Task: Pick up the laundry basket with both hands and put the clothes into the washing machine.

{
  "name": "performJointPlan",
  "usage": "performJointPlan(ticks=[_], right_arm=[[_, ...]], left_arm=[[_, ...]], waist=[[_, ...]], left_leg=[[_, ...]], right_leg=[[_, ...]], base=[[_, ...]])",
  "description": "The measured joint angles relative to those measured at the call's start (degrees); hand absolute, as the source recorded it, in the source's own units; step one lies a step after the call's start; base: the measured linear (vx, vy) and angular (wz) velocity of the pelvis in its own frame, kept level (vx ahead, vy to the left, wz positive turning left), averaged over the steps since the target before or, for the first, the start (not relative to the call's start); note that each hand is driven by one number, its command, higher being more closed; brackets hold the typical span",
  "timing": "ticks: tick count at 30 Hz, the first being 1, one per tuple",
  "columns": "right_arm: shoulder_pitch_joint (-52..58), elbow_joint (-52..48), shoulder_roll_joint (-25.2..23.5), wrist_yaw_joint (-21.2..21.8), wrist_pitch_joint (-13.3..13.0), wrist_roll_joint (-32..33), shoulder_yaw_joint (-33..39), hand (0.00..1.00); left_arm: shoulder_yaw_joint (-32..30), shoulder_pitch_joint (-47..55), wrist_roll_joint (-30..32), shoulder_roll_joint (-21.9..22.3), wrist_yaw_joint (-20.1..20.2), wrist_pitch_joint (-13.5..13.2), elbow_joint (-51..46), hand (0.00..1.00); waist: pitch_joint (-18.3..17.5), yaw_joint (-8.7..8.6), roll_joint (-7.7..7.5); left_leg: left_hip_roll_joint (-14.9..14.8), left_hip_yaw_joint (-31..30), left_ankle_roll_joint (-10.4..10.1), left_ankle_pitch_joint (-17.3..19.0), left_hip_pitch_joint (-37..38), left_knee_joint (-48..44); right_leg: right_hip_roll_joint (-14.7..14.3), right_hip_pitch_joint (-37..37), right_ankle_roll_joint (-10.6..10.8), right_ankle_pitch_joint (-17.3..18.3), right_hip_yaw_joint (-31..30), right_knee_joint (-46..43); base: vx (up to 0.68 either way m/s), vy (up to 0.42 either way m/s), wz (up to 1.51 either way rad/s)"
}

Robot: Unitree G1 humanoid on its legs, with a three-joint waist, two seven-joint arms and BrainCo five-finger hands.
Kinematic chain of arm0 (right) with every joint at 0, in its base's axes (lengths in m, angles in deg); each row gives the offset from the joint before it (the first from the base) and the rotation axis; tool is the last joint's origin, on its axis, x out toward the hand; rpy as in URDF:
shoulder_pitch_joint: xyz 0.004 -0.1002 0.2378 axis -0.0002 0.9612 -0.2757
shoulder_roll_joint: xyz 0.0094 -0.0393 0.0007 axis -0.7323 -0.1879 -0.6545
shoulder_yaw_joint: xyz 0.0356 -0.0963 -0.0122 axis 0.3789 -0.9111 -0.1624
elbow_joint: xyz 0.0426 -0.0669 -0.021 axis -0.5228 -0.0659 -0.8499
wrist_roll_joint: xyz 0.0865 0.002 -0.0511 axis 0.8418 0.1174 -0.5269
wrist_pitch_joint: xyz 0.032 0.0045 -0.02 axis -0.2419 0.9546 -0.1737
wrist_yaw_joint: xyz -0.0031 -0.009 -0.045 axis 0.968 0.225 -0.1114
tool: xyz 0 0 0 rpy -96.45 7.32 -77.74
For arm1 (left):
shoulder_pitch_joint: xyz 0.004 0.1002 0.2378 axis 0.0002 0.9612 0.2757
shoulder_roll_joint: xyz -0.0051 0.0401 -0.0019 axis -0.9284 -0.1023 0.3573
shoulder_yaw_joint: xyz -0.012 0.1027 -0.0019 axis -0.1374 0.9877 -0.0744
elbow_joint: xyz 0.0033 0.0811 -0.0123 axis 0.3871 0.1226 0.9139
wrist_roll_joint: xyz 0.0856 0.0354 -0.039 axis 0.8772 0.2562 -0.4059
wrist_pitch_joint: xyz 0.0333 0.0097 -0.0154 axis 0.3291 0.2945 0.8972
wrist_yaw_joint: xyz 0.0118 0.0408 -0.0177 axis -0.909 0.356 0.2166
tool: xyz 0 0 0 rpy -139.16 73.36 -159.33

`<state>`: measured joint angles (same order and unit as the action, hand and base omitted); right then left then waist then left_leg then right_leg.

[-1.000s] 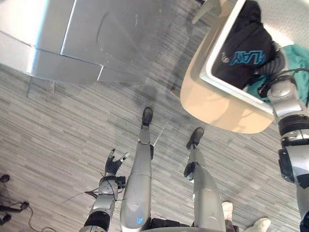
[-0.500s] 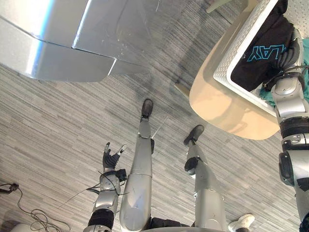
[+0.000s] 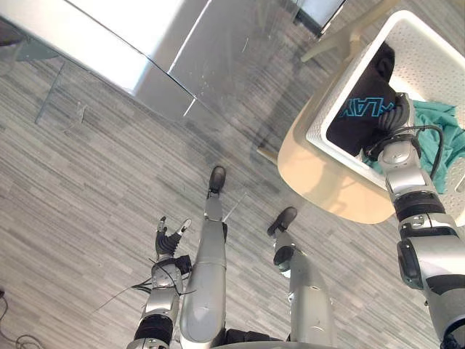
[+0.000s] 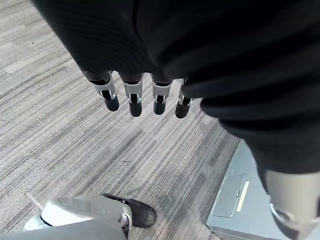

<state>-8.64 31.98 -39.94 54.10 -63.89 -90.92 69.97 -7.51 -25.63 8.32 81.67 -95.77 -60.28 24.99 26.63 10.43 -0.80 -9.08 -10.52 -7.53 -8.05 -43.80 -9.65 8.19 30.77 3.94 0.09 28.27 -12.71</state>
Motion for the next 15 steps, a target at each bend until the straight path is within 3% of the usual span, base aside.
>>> performJointPlan(ticks=[8, 15], right_arm=[[0.55, 0.01, -0.08, -0.32, 0.12, 0.22, 2.25, 1.00], [0.34, 2.20, -0.15, -0.34, 0.13, 1.48, 3.70, 1.00]], left_arm=[[3.90, -1.02, 0.03, -1.11, 0.03, 0.29, 4.87, 0.00], [6.01, -1.69, -0.12, -2.29, 0.11, 0.57, 6.88, 0.00]], waist=[[-1.65, -0.41, -0.15], [-1.65, -0.52, -0.15]], left_leg=[[-0.33, 0.63, 0.10, -4.77, 6.86, 9.42], [0.02, 1.04, 0.44, -6.17, 9.44, 11.68]], right_leg=[[0.13, -2.80, -0.01, -0.02, -0.12, 0.77], [0.62, -4.13, 0.02, -0.03, -0.31, 0.90]], base=[[0.00, -0.033, 0.04], [0.02, -0.043, 0.02]])
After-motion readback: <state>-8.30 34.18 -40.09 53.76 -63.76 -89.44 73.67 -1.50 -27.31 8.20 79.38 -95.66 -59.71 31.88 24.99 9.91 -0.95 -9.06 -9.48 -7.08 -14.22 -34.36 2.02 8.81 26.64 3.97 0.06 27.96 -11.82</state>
